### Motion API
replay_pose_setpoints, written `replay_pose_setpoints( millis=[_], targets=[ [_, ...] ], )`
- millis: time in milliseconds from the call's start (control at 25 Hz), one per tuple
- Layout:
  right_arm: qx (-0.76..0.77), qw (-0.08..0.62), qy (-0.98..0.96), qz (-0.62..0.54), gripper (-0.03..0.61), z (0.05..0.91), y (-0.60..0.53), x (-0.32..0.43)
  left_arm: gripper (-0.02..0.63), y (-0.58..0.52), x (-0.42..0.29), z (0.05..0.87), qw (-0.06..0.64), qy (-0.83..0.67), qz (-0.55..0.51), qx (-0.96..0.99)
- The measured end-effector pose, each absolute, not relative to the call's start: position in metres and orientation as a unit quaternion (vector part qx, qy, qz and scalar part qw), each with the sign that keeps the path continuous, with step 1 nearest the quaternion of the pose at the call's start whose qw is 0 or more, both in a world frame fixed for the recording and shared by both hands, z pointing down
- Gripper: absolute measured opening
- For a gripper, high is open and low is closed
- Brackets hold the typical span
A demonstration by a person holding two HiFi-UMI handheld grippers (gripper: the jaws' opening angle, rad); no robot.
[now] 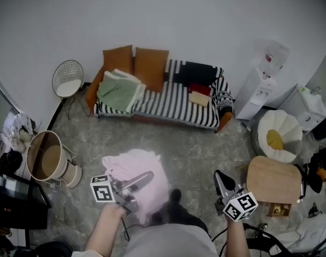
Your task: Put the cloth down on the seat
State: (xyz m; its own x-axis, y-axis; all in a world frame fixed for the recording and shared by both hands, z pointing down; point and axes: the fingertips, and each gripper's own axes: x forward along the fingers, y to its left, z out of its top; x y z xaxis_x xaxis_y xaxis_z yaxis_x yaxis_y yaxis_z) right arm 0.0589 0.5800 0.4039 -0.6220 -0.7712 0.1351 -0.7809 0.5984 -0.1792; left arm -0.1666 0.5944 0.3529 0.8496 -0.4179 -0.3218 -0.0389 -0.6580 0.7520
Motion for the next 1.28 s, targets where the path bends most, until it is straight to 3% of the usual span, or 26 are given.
replay_pose_setpoints(
  millis=[840, 1280],
  targets=[
    [0.387, 0.003, -0.912, 0.139, -0.005, 0.412, 0.396, 0.084, 0.098, 0.444, -0.123, 0.354, 0.393, -0.169, -0.252, 0.868],
    [0.37, 0.002, -0.918, 0.142, -0.005, 0.42, 0.32, 0.132, 0.101, 0.377, -0.08, 0.356, 0.379, -0.188, -0.254, 0.87]
  ],
)
